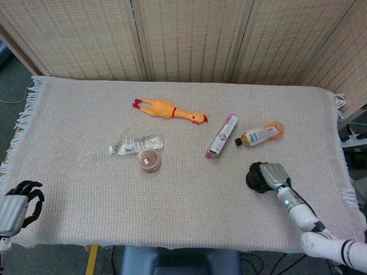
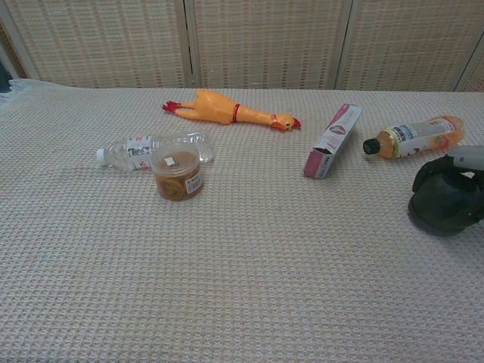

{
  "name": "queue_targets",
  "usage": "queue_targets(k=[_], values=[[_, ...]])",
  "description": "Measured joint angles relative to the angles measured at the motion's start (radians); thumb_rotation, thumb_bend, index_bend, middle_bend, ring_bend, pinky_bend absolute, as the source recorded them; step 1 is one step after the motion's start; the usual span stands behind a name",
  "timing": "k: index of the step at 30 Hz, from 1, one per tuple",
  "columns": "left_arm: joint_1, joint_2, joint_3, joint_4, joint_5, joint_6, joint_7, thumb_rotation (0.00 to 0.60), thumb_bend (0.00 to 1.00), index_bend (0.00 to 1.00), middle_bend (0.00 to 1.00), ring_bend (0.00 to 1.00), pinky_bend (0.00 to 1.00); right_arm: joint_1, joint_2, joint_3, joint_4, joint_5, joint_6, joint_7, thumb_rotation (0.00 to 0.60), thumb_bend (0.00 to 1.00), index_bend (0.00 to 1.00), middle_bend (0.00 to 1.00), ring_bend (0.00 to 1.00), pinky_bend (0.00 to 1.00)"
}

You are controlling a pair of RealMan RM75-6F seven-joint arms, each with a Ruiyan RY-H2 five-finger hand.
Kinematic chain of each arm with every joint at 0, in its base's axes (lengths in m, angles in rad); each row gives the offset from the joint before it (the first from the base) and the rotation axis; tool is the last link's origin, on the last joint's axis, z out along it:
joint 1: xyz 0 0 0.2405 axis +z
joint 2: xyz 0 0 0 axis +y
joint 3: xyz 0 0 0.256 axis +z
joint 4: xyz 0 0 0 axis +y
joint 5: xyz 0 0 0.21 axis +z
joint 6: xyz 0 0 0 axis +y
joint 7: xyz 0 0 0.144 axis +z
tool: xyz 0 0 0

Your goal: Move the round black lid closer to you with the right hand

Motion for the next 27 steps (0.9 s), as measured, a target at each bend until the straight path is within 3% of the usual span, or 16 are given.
queue_targets(k=[3,16,27], values=[[0.000,0.000,0.000,0.000,0.001,0.000,0.000,0.600,0.53,0.60,0.29,0.22,0.43,0.011,0.012,-0.009,-0.007,0.036,-0.022,-0.020,0.600,0.55,0.46,0.17,0.08,0.43],[0.000,0.000,0.000,0.000,0.001,0.000,0.001,0.600,0.53,0.60,0.30,0.22,0.43,0.056,0.048,-0.048,-0.043,0.150,-0.051,-0.095,0.600,0.48,0.28,0.03,0.00,0.28],[0.000,0.000,0.001,0.000,0.001,-0.002,0.001,0.600,0.53,0.59,0.30,0.22,0.43,0.070,0.085,-0.067,-0.066,0.143,-0.079,-0.078,0.600,0.24,0.01,0.00,0.00,0.02]])
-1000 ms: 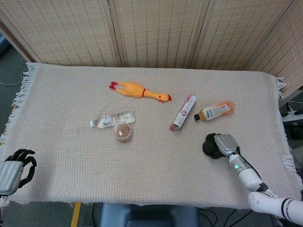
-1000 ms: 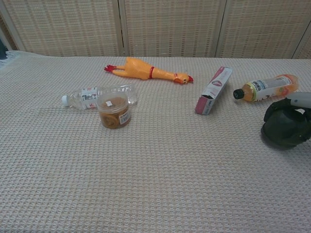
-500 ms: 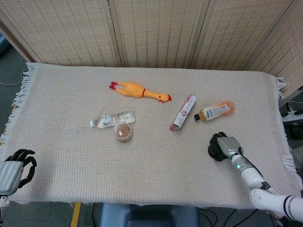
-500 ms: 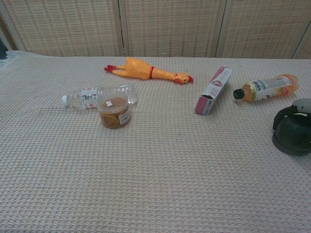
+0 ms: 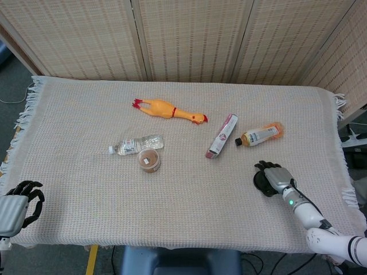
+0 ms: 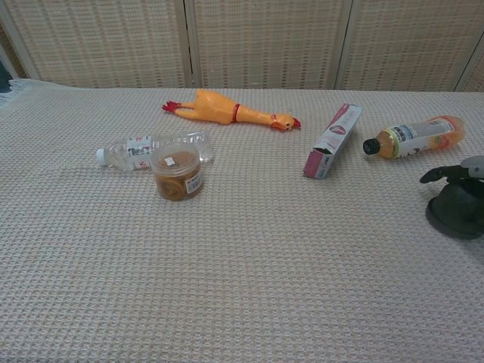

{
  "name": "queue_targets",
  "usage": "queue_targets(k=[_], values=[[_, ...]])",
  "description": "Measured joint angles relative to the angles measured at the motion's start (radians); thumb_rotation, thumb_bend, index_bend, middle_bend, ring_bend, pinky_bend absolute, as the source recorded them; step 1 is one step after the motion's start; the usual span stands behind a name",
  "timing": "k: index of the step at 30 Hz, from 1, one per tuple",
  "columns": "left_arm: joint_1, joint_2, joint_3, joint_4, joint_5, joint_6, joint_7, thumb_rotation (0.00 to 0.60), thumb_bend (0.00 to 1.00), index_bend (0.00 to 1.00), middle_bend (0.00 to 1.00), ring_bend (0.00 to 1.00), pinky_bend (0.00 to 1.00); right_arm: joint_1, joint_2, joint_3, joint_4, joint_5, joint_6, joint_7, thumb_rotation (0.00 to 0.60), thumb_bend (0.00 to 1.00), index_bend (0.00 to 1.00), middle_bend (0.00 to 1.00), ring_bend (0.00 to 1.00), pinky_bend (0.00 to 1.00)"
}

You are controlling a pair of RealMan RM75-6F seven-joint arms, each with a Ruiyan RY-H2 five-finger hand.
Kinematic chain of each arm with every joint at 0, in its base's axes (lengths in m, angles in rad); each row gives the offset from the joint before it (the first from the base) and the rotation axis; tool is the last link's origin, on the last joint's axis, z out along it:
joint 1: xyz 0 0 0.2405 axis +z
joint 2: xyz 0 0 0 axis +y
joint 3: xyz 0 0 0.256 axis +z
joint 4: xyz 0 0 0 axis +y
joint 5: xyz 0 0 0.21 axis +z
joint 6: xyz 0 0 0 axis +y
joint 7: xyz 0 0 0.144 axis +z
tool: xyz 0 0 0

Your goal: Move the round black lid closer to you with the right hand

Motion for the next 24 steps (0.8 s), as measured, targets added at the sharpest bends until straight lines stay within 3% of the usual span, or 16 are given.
queue_targets(k=[12,18,24], values=[[-0.001,-0.001,0.000,0.001,-0.003,-0.004,0.002,0.600,0.53,0.59,0.30,0.22,0.43,-0.038,0.007,0.010,-0.021,-0.091,0.102,0.041,0.600,0.17,0.00,0.00,0.00,0.01],[-0.002,-0.003,0.001,0.001,-0.002,-0.005,0.007,0.600,0.53,0.59,0.30,0.22,0.43,-0.089,-0.003,0.014,-0.040,-0.168,0.210,0.051,0.600,0.17,0.09,0.00,0.00,0.13],[-0.002,-0.003,0.000,0.000,-0.004,-0.006,0.009,0.600,0.53,0.59,0.30,0.22,0.43,-0.091,-0.011,0.011,-0.034,-0.138,0.202,0.011,0.600,0.17,0.16,0.05,0.01,0.24]])
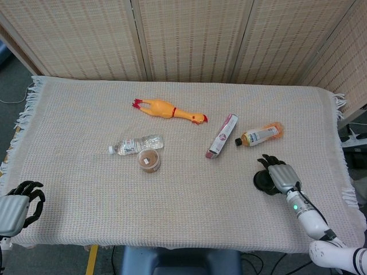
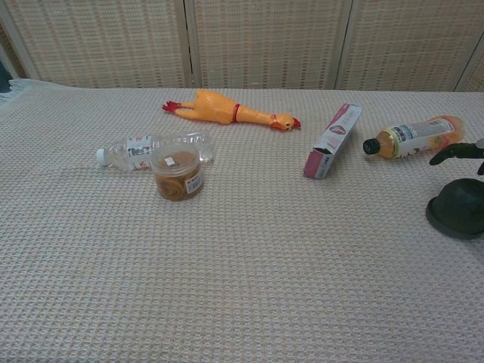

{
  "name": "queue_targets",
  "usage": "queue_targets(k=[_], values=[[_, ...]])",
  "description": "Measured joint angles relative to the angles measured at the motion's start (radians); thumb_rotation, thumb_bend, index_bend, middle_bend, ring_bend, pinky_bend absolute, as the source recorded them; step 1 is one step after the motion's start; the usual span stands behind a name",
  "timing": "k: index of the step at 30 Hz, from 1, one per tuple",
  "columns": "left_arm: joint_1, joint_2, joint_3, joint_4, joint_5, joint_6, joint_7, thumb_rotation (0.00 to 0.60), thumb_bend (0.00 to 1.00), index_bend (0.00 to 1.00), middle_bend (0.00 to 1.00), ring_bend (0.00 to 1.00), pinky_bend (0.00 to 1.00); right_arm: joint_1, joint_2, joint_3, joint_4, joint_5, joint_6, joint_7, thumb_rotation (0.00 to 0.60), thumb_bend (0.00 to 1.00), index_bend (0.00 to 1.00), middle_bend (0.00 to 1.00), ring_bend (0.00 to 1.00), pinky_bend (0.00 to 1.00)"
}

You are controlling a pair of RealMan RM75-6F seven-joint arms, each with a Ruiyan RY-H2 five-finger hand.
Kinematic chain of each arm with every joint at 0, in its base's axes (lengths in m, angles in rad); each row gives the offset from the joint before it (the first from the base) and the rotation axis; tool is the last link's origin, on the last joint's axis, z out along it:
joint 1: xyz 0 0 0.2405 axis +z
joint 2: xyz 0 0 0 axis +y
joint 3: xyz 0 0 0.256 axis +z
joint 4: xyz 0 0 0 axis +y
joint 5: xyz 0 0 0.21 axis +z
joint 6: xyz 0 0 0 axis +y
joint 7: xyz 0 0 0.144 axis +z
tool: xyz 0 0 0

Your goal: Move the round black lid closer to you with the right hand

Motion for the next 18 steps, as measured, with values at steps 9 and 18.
queue_targets(k=[9,18], values=[[0.000,0.001,0.000,0.001,0.000,0.001,-0.003,0.600,0.53,0.59,0.30,0.22,0.43,-0.009,-0.033,0.012,0.013,0.007,0.047,-0.032,0.600,0.17,0.42,0.31,0.27,0.49],[0.001,0.001,0.000,0.000,0.000,0.001,-0.002,0.600,0.53,0.60,0.30,0.22,0.43,-0.042,-0.081,0.035,0.057,-0.031,0.139,-0.050,0.600,0.17,0.59,0.41,0.42,0.63]])
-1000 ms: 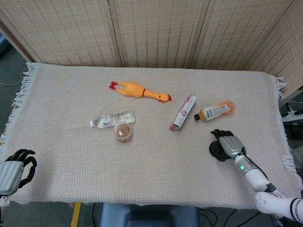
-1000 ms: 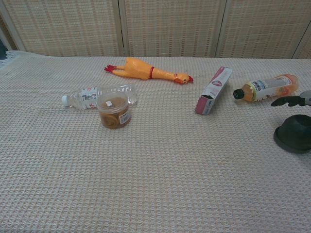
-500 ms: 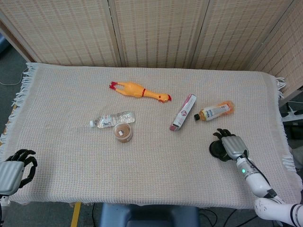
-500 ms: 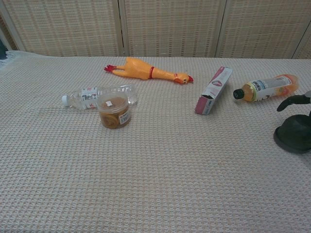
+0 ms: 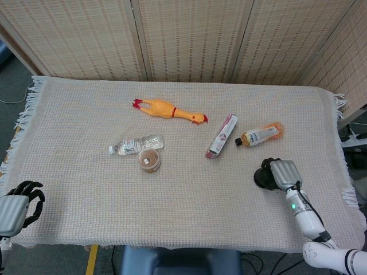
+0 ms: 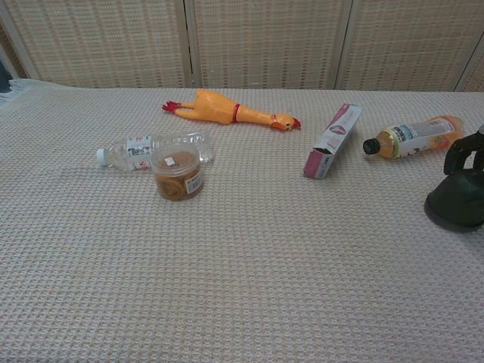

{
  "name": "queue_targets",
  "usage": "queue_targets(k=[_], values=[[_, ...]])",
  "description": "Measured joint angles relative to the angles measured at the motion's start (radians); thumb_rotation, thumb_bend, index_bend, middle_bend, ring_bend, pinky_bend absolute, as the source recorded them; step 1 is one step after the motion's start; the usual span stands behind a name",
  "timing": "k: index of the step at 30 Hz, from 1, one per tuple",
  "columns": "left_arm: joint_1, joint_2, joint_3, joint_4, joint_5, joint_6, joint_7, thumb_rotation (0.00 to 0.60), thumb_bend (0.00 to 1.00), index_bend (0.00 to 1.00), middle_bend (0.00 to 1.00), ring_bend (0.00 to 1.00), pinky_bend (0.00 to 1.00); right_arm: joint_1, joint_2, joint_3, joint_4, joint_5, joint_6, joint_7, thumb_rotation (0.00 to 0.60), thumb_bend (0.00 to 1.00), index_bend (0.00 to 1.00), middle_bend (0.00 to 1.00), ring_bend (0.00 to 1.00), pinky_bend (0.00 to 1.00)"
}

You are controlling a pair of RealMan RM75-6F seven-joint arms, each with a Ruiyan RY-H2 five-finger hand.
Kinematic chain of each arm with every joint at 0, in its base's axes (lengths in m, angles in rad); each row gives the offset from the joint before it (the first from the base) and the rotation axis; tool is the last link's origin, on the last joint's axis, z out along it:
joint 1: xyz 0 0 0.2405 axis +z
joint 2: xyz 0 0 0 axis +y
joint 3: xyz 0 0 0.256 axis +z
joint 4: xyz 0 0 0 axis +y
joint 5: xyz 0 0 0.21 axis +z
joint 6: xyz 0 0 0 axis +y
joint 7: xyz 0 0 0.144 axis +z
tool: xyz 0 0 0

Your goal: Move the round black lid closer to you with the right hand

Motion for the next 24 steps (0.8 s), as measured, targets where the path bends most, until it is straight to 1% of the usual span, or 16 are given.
queue_targets(k=[6,11,14,19,24], values=[[0.000,0.000,0.000,-0.001,0.000,0.000,0.001,0.600,0.53,0.59,0.30,0.22,0.43,-0.013,0.004,0.015,-0.009,-0.031,0.013,0.033,0.600,0.17,0.60,0.41,0.42,0.63],[0.001,0.002,-0.001,-0.001,-0.001,0.002,-0.001,0.600,0.53,0.59,0.30,0.22,0.43,-0.035,0.047,0.029,-0.065,-0.070,0.040,0.081,0.600,0.17,0.60,0.41,0.43,0.63],[0.001,0.002,-0.001,-0.002,-0.002,0.002,-0.001,0.600,0.53,0.59,0.30,0.22,0.43,-0.057,0.087,0.027,-0.109,-0.089,0.068,0.084,0.600,0.17,0.60,0.41,0.43,0.63],[0.002,0.001,-0.001,-0.002,0.001,0.005,-0.001,0.600,0.53,0.59,0.30,0.22,0.43,-0.095,0.157,-0.007,-0.176,-0.079,0.096,0.014,0.600,0.17,0.60,0.41,0.43,0.63],[0.000,-0.001,0.001,-0.003,0.002,-0.001,0.002,0.600,0.53,0.59,0.30,0.22,0.43,-0.139,0.179,-0.057,-0.203,-0.056,0.126,-0.085,0.600,0.17,0.60,0.41,0.43,0.63]])
